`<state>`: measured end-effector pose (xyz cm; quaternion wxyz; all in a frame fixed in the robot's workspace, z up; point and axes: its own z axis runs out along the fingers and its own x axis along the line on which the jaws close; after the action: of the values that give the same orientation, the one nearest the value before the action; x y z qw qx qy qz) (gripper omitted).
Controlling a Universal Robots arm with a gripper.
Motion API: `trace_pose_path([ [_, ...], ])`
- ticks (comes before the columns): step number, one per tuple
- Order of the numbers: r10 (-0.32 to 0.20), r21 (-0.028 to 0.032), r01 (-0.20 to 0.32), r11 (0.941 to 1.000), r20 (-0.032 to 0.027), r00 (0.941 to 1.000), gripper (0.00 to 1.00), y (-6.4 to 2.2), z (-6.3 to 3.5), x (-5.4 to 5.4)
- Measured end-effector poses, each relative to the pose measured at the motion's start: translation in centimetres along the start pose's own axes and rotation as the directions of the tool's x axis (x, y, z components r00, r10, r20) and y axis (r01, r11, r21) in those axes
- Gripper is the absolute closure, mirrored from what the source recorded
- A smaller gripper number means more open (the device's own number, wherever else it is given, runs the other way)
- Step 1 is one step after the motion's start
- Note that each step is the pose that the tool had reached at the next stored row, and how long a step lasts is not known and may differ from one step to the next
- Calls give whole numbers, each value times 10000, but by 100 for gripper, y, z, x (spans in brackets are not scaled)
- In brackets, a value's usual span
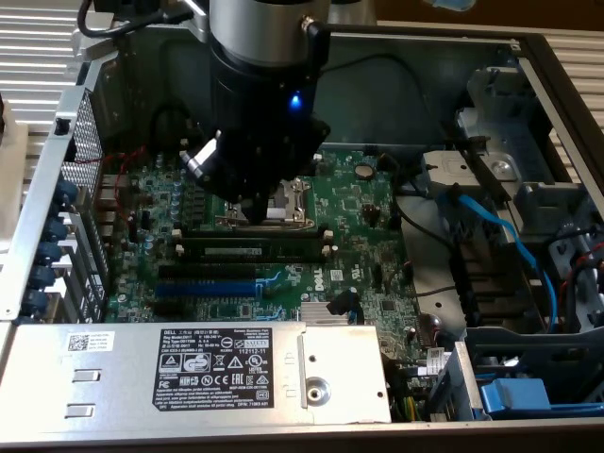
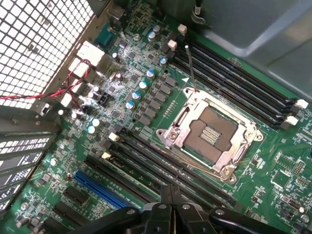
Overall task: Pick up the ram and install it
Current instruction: 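Press down the ram until it locks into place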
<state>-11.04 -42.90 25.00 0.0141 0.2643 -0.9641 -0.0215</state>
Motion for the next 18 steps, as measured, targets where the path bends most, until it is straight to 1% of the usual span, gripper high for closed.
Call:
trace_pose_path([
  [4, 385, 63, -385, 9992, -23, 9993, 90, 0, -5, 0],
  [9, 873, 130, -872, 9961, -53, 9962, 90, 1, -10, 0],
  [14, 1348, 195, -1346, 9907, -79, 9908, 90, 1, -14, 0],
  [18, 1719, 268, -1715, 9848, -109, 9851, 90, 1, -16, 0],
])
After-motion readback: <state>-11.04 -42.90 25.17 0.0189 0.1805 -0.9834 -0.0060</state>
